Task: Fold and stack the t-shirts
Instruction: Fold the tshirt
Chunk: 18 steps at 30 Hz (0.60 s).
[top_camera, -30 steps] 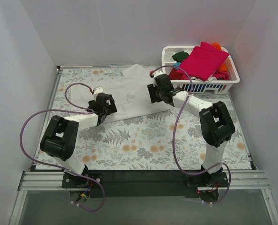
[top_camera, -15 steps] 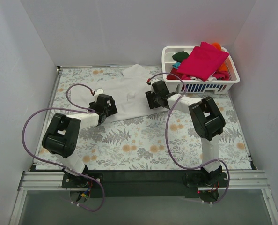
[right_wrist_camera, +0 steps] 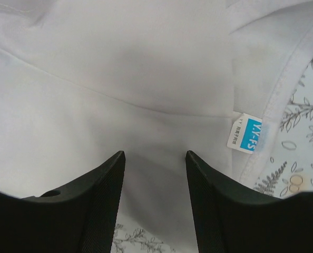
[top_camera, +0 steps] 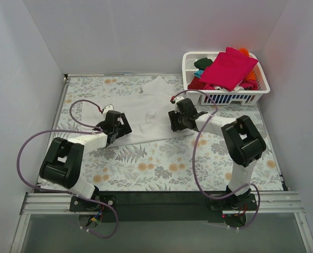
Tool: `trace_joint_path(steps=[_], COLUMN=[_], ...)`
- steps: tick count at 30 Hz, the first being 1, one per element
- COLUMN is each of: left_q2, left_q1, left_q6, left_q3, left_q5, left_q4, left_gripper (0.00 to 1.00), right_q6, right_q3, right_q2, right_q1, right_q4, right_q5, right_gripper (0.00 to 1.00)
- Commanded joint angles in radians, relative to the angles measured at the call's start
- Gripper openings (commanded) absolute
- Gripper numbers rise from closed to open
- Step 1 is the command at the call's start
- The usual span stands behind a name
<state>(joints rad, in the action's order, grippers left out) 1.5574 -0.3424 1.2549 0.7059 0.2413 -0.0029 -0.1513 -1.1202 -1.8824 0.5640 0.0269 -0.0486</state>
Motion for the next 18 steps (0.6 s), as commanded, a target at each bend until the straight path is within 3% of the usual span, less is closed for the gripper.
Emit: trace_joint_path(steps=[1, 10, 18], left_q2=[-0.028, -0.225, -0.385], left_q1=[-0.004, -0.006, -0.009], left_q6=[0.060, 0.101, 0.100], left_q3=[-0.054, -0.163, -0.086], left_q5=[-0.103, -0.116, -0.079], left_q4=[-0.155, -0.232, -0.253], left_gripper=[0.74, 0.74, 0.75], right_q6=[-0.025, -0.019, -0.016], right_q3=[0.100, 0.212, 0.070], right_q2=[0.025, 0.141, 0.232], right_q1=[0.011, 0.020, 0.024], right_q4=[0.179, 0.211, 0.237], right_q5=[0.029, 0.085, 0.056], right_gripper=[0.45, 0.45, 0.46])
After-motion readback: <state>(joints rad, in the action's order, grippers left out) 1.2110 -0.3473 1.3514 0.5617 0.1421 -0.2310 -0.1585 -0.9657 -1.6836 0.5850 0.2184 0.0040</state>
